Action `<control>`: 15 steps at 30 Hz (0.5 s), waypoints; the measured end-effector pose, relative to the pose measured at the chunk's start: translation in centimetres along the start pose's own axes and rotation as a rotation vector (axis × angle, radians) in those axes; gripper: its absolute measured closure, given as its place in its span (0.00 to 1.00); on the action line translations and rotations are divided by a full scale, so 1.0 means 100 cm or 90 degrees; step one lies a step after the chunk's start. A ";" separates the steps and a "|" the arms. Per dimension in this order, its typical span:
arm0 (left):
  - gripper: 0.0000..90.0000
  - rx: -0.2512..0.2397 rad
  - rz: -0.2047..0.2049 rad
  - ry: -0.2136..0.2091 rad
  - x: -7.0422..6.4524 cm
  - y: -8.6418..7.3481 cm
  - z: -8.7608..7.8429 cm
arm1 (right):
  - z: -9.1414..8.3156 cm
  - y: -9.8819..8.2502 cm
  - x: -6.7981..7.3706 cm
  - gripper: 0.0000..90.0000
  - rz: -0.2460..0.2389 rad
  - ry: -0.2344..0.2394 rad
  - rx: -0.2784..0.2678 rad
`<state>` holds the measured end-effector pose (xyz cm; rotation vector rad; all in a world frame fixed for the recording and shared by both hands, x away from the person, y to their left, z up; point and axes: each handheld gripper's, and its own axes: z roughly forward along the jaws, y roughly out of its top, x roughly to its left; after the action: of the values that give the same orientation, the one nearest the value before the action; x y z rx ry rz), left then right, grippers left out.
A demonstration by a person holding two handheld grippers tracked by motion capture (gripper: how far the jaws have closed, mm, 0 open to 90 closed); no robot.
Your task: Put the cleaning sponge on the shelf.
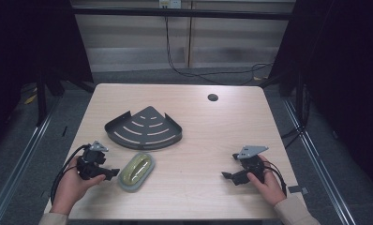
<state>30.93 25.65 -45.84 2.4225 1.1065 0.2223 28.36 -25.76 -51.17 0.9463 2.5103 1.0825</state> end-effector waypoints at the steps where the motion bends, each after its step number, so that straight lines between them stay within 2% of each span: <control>1: 0.30 0.019 -0.001 -0.003 -0.001 0.003 -0.002 | 0.000 0.000 0.000 0.13 0.000 0.000 0.000; 3: 0.33 0.057 0.015 -0.010 -0.003 0.010 -0.009 | 0.000 0.000 0.000 0.13 0.000 0.001 0.000; 4: 0.34 0.057 0.015 -0.010 -0.003 0.010 -0.009 | 0.000 0.000 0.000 0.13 0.000 0.001 0.000; 9: 0.34 0.097 0.019 -0.021 -0.006 0.020 -0.017 | 0.000 0.000 0.000 0.13 0.000 0.000 0.000; 15: 0.36 0.125 0.016 -0.034 -0.012 0.031 -0.023 | -0.001 0.000 0.001 0.13 0.004 -0.002 0.001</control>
<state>31.43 23.76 -42.31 2.5996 1.1208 0.0578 28.25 -25.75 -51.16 0.9552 2.5075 1.0811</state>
